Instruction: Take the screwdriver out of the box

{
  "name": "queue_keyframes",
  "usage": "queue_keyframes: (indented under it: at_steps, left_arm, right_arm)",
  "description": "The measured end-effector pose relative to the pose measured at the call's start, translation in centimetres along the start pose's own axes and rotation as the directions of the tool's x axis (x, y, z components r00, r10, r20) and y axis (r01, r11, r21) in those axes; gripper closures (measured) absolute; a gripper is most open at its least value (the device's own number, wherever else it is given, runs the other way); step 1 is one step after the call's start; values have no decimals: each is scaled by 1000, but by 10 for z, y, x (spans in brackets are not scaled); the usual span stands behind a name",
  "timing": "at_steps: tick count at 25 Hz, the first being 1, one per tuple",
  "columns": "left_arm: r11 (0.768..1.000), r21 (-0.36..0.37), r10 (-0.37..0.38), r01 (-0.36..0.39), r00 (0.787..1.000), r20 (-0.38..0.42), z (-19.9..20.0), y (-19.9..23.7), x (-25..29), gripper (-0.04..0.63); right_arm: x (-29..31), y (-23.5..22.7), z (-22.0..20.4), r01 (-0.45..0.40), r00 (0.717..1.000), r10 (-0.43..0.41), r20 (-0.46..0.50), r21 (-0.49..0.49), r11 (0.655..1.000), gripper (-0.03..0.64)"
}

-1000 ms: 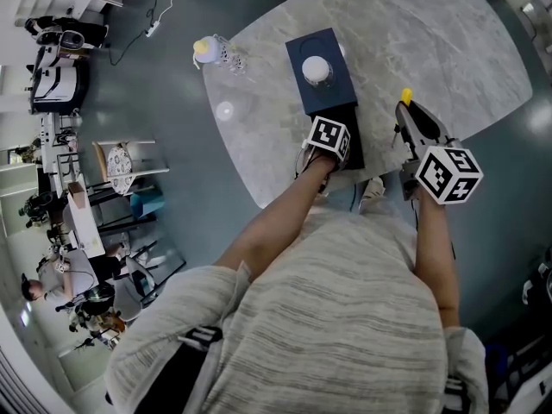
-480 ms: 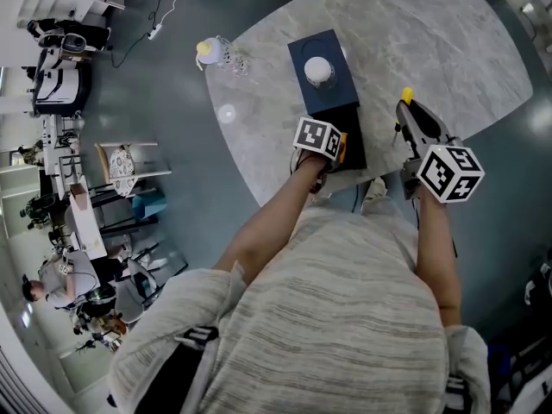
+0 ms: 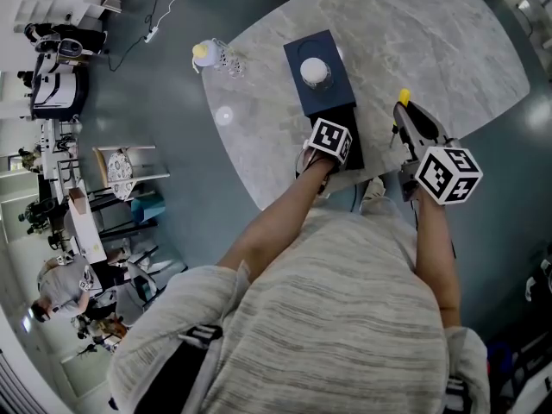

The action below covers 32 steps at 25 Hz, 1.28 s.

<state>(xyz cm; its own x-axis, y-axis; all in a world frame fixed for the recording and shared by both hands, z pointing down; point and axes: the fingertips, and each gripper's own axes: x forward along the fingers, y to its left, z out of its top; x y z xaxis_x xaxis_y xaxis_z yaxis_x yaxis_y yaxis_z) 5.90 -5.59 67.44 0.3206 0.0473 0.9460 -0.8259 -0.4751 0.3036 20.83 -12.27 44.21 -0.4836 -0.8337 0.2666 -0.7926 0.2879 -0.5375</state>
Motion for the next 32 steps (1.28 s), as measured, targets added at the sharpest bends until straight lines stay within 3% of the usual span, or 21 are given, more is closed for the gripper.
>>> queue_keyframes:
  at_steps: [4, 8, 22, 25, 28, 32]
  left_arm:
    - [998, 32, 53, -53, 998, 15, 2, 11, -2, 433]
    - [994, 69, 84, -80, 995, -49, -5, 12, 13, 423]
    - [990, 79, 125, -119, 989, -76, -2, 1, 39, 401]
    - [994, 49, 98, -95, 993, -59, 1, 3, 40, 415]
    - [999, -14, 29, -30, 999, -26, 2, -2, 34, 476]
    - [1000, -12, 3, -3, 1000, -18, 4, -2, 33, 476]
  right_arm:
    - [2, -4, -3, 0, 1000, 0, -1, 5, 1000, 549]
    - [2, -3, -1, -3, 1000, 3, -6, 5, 1000, 549]
    - [-1, -3, -5, 9, 1000, -9, -17, 1, 1000, 551]
    - [4, -3, -5, 5, 1000, -5, -19, -2, 1000, 549]
    - [4, -1, -6, 5, 1000, -5, -21, -5, 1000, 549]
    - [5, 0, -7, 4, 1000, -4, -22, -6, 1000, 549]
